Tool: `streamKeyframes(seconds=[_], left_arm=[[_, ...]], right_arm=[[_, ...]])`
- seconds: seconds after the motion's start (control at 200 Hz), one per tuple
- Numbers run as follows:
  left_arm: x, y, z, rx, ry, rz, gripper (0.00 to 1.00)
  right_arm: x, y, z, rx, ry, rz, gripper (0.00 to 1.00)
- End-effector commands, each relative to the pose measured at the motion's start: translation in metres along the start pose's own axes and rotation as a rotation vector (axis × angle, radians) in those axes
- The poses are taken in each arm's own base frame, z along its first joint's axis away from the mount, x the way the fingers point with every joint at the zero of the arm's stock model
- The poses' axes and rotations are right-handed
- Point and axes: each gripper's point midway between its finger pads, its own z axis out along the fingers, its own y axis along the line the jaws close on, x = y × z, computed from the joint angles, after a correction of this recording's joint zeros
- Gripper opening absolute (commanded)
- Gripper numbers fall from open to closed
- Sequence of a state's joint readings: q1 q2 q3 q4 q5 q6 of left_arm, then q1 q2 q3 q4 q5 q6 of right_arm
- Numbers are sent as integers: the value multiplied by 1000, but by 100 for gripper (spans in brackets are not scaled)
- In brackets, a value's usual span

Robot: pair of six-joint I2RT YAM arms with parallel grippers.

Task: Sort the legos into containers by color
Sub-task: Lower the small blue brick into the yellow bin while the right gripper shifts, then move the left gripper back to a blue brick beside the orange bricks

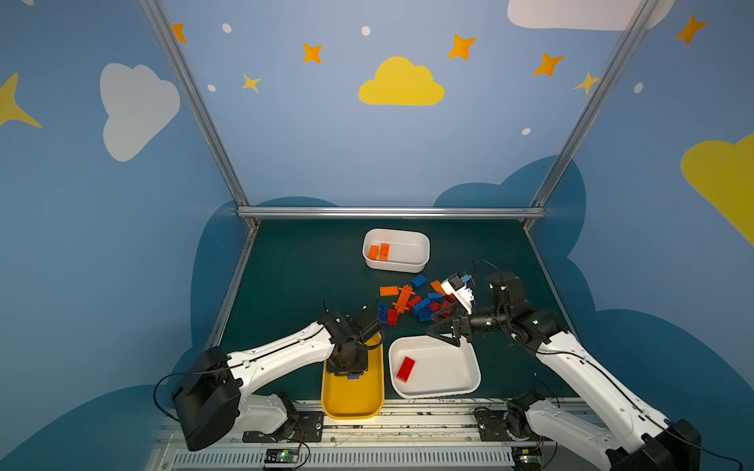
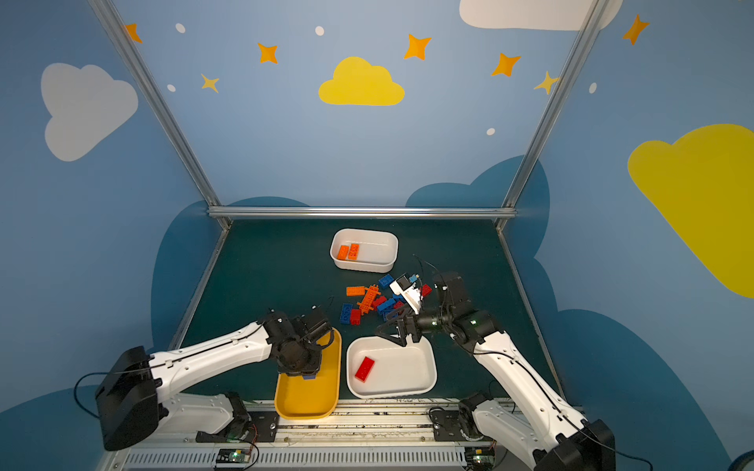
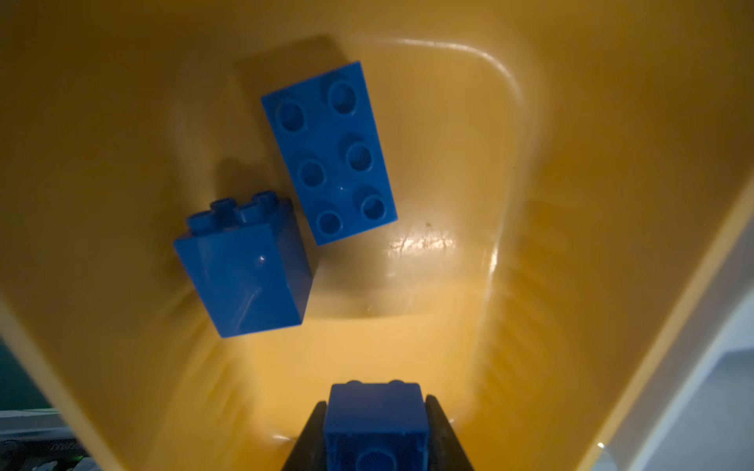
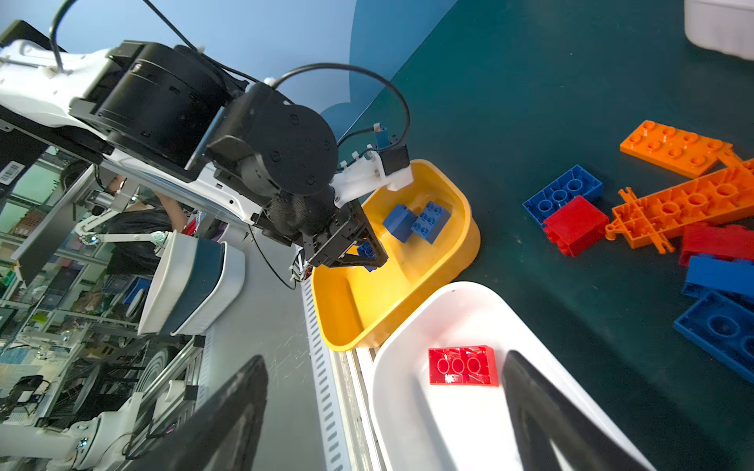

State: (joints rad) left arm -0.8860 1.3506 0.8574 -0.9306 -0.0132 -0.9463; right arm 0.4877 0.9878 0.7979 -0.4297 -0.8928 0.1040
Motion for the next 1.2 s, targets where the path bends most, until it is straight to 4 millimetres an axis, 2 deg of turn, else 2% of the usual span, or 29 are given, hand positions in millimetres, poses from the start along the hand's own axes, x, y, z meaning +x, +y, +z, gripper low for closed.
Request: streamKeyframes(seconds=[0.0,0.165,0.29,0.395,0.536,0.716,0.881,1.011,1.196], left_arm=[[-17,-4,7,-30,-55,24,31],[-25,0,17,-107,-59,53,34],[-24,8,14,-147,-55,54,47],[-25,6,4,-141,-54,60,54],[-33,-10,-17,-87,-81,86,67],[-68,-27,-45,-68,-143,161,76],[-110,-49,-50,-11,-182,258,77],[-138,-53,-37,-23,-173,292,78],[-153,-61,-12,-5,-136,297,76]], right_arm=[[0,-5,1,29,-1,-30,89],[0,-8,0,50,-1,-33,89],[2,-8,-1,61,1,-36,89],[4,-9,-2,65,4,-32,89],[2,-10,-4,73,6,-32,89],[-5,-15,-7,101,-19,-34,89],[-12,-19,-10,117,-40,-25,89],[-15,-22,-13,128,-53,-20,89],[-16,-26,-20,153,-68,-12,89]])
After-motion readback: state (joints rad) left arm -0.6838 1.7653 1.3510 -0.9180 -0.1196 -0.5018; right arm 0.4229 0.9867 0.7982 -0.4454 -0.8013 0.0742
